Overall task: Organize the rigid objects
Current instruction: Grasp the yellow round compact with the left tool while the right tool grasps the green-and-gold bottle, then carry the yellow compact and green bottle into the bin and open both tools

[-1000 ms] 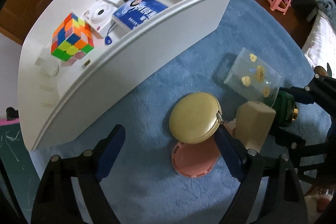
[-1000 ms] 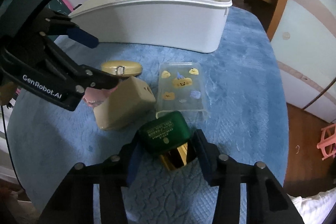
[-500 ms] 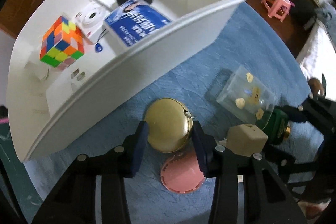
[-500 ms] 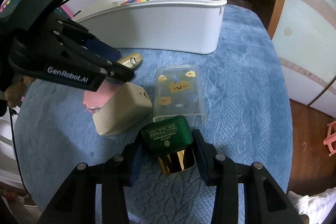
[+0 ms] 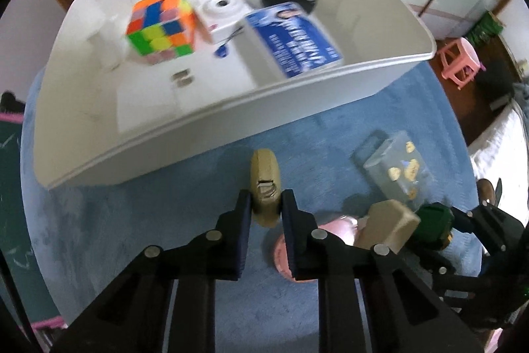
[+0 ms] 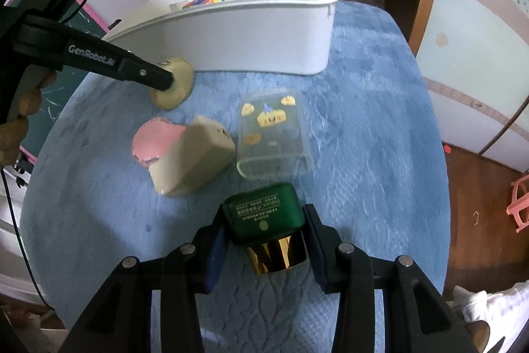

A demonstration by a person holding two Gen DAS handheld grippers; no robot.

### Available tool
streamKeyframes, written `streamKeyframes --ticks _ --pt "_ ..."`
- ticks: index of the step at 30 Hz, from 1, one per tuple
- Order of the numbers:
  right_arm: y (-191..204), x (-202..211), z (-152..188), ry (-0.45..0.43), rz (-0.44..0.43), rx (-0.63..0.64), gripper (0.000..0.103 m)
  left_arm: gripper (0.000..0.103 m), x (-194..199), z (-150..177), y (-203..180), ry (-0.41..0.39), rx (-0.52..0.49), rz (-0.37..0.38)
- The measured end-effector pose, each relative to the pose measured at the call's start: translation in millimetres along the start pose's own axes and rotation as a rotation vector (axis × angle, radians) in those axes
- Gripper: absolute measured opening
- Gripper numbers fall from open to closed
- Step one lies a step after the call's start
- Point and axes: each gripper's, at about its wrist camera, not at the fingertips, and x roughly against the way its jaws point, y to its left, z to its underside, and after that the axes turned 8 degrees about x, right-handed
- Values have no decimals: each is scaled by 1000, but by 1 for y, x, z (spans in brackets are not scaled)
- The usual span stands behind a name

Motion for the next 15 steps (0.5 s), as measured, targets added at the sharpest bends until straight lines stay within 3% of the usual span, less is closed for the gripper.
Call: streamKeyframes --ticks 15 --pt "8 8 -4 -1 23 -23 43 20 -18 -1 0 -26 43 37"
